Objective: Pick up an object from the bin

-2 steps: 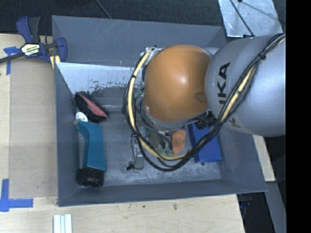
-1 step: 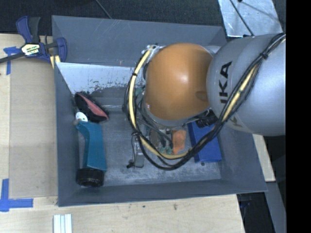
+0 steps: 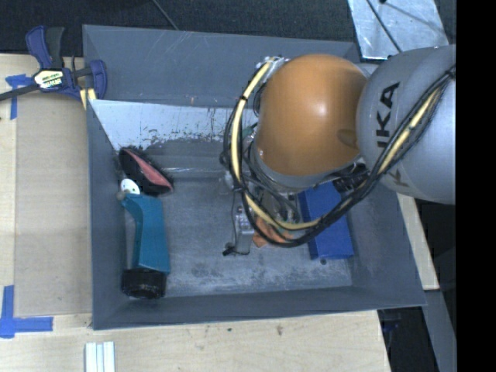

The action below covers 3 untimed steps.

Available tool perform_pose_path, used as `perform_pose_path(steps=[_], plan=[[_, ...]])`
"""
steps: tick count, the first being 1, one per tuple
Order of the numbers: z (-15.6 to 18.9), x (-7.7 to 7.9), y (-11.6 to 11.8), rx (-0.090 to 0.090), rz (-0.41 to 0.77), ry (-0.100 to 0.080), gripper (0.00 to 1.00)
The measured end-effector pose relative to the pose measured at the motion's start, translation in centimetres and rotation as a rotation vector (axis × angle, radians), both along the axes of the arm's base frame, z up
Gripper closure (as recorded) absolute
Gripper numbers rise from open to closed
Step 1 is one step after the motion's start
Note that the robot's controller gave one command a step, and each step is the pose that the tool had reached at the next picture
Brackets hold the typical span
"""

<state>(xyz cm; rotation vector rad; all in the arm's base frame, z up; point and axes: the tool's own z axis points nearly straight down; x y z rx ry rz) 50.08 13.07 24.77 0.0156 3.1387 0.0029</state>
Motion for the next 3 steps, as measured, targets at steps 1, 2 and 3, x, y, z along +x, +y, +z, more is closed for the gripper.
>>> perform_pose_path(steps=[1,2,3], plan=[[-2.3,1.6,-2.8,-0.001,0.019,-0.001,0.00],[-6.8,-0.6,-5.7,-0.001,0.016,-0.002,0.00],[-7.3,-1.0,-8.8,-0.002,-0.028,0.013,0.00]])
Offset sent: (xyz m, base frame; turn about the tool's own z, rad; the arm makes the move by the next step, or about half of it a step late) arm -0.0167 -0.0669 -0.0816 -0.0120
